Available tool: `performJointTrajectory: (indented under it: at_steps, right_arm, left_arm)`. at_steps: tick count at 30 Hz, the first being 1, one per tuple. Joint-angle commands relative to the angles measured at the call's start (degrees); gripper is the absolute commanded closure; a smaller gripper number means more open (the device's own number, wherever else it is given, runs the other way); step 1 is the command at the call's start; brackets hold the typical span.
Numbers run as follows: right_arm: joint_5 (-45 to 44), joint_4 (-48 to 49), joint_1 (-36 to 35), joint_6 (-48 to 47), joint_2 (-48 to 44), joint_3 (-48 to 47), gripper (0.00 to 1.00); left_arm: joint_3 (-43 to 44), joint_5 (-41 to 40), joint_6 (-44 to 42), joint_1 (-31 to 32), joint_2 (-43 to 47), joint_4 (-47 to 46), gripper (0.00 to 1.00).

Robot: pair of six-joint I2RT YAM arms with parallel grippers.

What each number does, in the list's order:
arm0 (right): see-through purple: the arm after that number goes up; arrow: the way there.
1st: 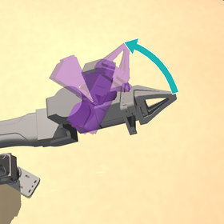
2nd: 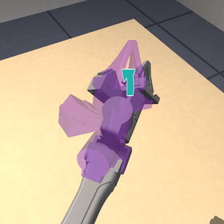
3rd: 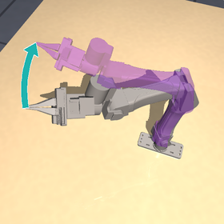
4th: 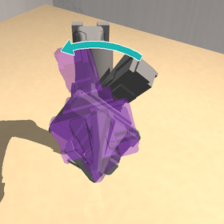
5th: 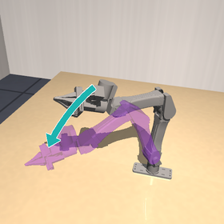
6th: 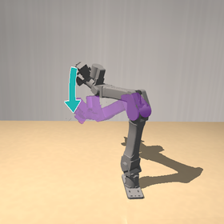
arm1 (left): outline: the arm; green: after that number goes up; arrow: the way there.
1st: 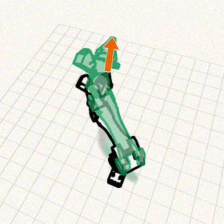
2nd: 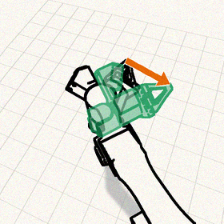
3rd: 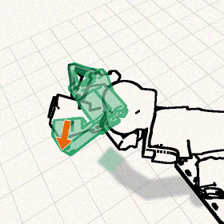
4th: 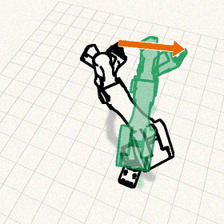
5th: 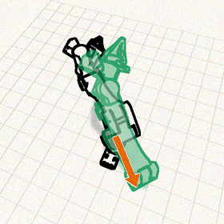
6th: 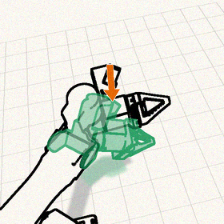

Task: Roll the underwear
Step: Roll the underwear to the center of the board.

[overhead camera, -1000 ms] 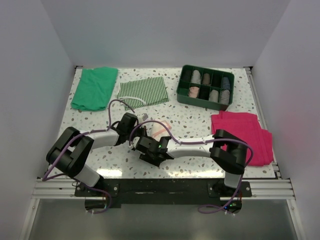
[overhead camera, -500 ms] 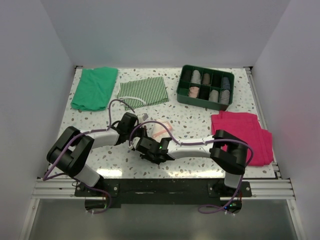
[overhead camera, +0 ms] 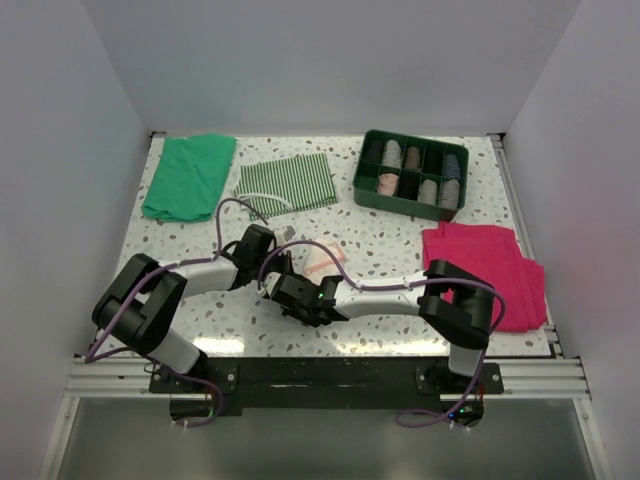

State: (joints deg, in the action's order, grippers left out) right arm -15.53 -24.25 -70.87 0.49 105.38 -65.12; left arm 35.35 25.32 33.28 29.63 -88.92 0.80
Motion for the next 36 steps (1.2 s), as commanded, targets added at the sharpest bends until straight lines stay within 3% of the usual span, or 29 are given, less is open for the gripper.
performJointTrajectory:
  at_steps: [1,5,8,11,12,14,16,25,36]
  right_arm:
    - [5.3,2.0,0.3,3.5,1.1,2.3,0.96]
    - [7.4,3.4,0.6,5.8,-0.5,2.3,1.00]
    - [9.6,4.8,1.3,7.8,-1.8,2.9,1.00]
    - [12.6,6.2,2.5,9.4,-2.6,3.4,1.00]
    - [13.2,6.5,2.7,9.7,-2.7,3.3,1.00]
    - [14.8,7.4,3.3,10.7,-3.0,3.2,1.00]
    - [15.4,7.5,3.9,11.1,-3.2,3.0,1.00]
    - [24.7,7.9,9.0,12.8,-4.0,1.9,1.00]
    - [39.4,16.5,16.4,20.3,-8.0,6.6,1.00]
  left_arm:
    - [-0.4,-7.9,-2.7,-1.3,1.1,7.1,1.00]
    - [0.8,-10.3,-2.4,-2.1,3.8,8.9,0.99]
    - [1.3,-12.0,-2.2,-3.0,5.8,10.4,0.92]
    - [1.3,-12.5,-1.8,-4.1,7.5,11.1,0.80]
    - [1.4,-12.8,-1.6,-4.6,8.3,11.4,0.72]
    - [1.4,-13.1,-1.2,-4.9,9.6,11.7,0.69]
    - [1.3,-13.5,-0.8,-5.5,10.5,12.0,0.54]
    - [-0.2,-18.0,1.7,-7.2,18.2,14.9,0.49]
    - [-5.9,-14.0,2.1,-7.2,26.0,10.5,0.49]
